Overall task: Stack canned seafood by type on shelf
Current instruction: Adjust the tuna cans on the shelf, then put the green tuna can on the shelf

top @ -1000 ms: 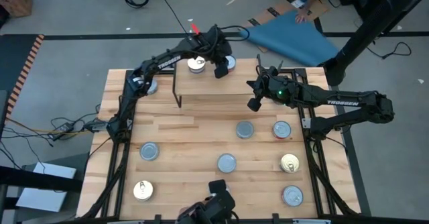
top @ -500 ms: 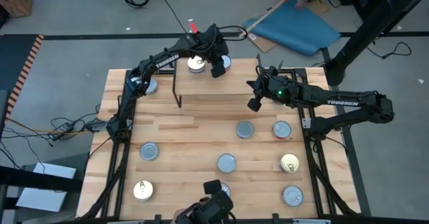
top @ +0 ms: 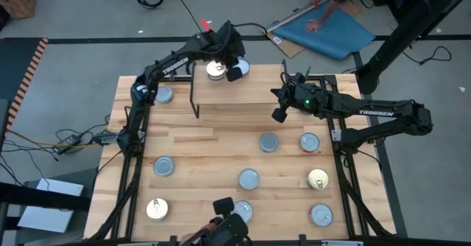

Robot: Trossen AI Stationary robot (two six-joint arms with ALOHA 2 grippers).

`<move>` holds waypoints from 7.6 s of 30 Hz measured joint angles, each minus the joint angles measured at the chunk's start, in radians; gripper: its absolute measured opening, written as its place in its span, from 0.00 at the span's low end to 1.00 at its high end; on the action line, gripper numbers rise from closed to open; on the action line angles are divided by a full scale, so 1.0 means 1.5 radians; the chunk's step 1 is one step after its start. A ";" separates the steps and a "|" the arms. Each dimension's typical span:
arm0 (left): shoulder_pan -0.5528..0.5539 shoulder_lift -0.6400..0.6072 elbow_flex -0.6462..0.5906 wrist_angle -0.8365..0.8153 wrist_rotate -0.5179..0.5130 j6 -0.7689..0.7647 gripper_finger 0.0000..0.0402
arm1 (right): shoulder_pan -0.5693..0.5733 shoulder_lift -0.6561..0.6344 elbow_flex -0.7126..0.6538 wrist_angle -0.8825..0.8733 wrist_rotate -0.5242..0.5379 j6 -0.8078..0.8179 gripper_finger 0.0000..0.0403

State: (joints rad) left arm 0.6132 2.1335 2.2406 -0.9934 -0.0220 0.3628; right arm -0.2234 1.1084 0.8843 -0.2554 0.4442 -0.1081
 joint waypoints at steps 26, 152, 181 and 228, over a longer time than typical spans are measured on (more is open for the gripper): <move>0.011 -0.004 -0.004 -0.107 -0.081 -0.018 0.00 | 0.000 0.000 0.000 -0.031 0.000 0.000 0.02; -0.091 -0.282 -0.459 0.378 0.054 0.012 0.00 | 0.077 -0.006 0.000 -0.052 0.000 0.041 0.01; -0.339 -0.449 -1.091 1.146 0.129 -0.177 0.00 | 0.296 0.155 -0.036 -0.070 0.003 0.246 0.02; -0.369 -0.448 -1.170 1.335 0.131 -0.107 0.00 | 0.184 0.351 0.141 -0.373 -0.208 0.296 0.78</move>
State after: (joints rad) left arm 0.0589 1.4616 0.4858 1.0086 0.1748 0.2027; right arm 0.0522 1.6356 1.0950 -0.8141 0.1317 0.3365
